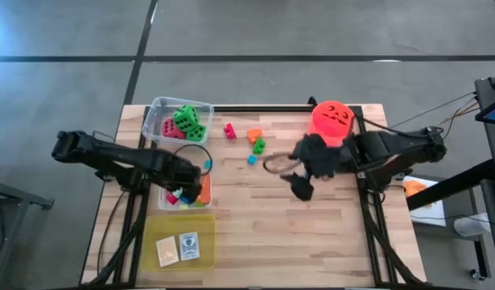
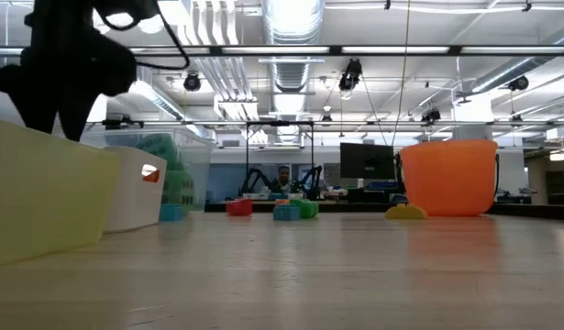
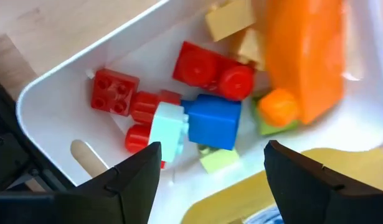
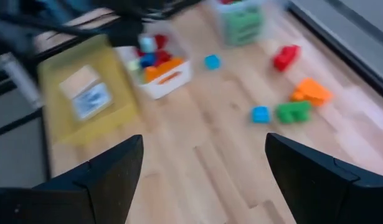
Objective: Pick & Place Toys
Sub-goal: Put the yellow game piece into the white bin
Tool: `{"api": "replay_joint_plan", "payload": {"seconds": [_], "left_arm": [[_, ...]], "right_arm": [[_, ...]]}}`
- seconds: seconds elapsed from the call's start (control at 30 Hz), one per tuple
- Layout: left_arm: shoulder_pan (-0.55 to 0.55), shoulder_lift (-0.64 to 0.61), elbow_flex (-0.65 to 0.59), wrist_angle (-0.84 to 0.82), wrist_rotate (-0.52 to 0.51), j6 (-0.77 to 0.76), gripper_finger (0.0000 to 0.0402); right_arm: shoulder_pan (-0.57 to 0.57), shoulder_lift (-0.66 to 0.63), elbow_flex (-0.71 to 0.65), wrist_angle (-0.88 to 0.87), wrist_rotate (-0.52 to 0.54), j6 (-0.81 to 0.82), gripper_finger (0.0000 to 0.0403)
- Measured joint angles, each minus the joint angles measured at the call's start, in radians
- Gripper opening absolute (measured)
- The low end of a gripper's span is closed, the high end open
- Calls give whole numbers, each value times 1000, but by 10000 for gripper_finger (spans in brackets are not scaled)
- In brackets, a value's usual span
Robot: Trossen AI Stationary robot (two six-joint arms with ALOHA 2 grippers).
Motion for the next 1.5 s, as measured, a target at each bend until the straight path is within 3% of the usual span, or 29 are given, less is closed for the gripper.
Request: {"api": "replay_joint_plan", "payload": {"seconds": [0.23,0.57,0.7,1.13,1.3,1.5], "left_arm": [[0,-7,95,-24,-45,36,272],[0,-13,295,-16,-109,151,272],[0,-13,367,-12,-153,199,272],[-3,-13,379,-20,-160,205,272],[-3,-13,379,-20,-160,205,272],[-3,-13,378,-20,-144,206,272]], "right_arm": [[-181,4,-33,-125,-42,-70,332],[-405,33,-235,-110,-233,-333,332],[-453,81,-283,-107,-246,-402,332],[-548,344,-313,-107,-248,-657,332],[-605,393,-320,-93,-254,-705,332],[-679,411,-362,-41,-341,-727,332]]}}
